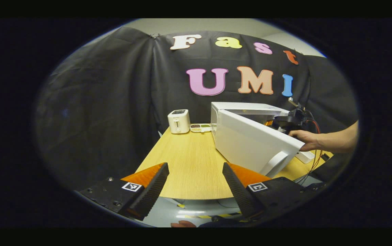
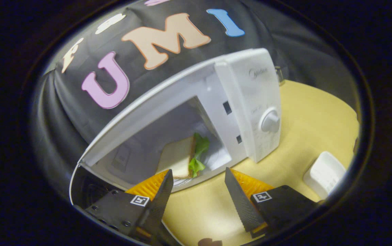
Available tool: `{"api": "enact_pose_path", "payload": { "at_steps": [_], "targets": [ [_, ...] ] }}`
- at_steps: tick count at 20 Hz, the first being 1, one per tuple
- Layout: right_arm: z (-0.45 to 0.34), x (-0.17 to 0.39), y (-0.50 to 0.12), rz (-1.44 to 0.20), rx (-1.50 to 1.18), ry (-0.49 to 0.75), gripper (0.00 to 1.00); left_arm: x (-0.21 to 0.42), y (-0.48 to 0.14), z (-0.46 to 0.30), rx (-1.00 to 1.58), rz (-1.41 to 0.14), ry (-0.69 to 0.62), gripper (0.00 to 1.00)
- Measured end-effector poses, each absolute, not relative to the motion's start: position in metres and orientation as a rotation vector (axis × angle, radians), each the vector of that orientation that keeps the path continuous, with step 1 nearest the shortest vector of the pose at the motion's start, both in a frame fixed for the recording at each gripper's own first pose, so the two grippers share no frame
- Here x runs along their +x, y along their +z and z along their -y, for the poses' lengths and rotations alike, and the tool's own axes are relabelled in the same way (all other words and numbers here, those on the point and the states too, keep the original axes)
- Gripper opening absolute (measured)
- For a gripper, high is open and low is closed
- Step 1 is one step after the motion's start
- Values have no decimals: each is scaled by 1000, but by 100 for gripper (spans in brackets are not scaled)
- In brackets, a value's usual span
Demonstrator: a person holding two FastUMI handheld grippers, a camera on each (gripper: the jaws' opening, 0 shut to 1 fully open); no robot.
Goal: Open the microwave oven with the left hand, put the food in, and close the microwave oven.
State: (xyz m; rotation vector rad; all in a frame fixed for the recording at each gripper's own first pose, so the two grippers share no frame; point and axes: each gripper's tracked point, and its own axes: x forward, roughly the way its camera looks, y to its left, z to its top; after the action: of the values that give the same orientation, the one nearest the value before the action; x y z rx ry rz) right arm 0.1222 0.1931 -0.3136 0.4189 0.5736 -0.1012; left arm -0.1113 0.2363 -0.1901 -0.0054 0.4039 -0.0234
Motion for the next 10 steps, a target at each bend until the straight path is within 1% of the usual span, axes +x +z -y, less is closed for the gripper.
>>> {"api": "enact_pose_path", "payload": {
  "at_steps": [1, 2, 5, 6, 7, 8, 9, 10],
  "targets": [
    [-187, 120, -297, -515, 363, -65, 93, -107, -187, -231, 3, -390, -24, 94],
    [-182, 115, -282, -467, 293, -24, 93, -103, -186, -227, 2, -381, -20, 97],
    [-175, 94, -236, -335, 81, 111, 93, -95, -187, -206, -27, -386, -35, 96],
    [-171, 86, -223, -296, 22, 146, 82, -93, -186, -201, -32, -382, -34, 95],
    [-168, 76, -210, -270, -24, 176, 82, -90, -185, -199, -30, -379, -21, 96],
    [-163, 67, -197, -259, -62, 201, 93, -88, -184, -197, -33, -377, -12, 96],
    [-157, 59, -186, -245, -87, 217, 93, -87, -184, -192, -48, -380, -7, 96],
    [-150, 52, -173, -225, -101, 224, 93, -87, -184, -187, -62, -387, -5, 92]
  ]
}}
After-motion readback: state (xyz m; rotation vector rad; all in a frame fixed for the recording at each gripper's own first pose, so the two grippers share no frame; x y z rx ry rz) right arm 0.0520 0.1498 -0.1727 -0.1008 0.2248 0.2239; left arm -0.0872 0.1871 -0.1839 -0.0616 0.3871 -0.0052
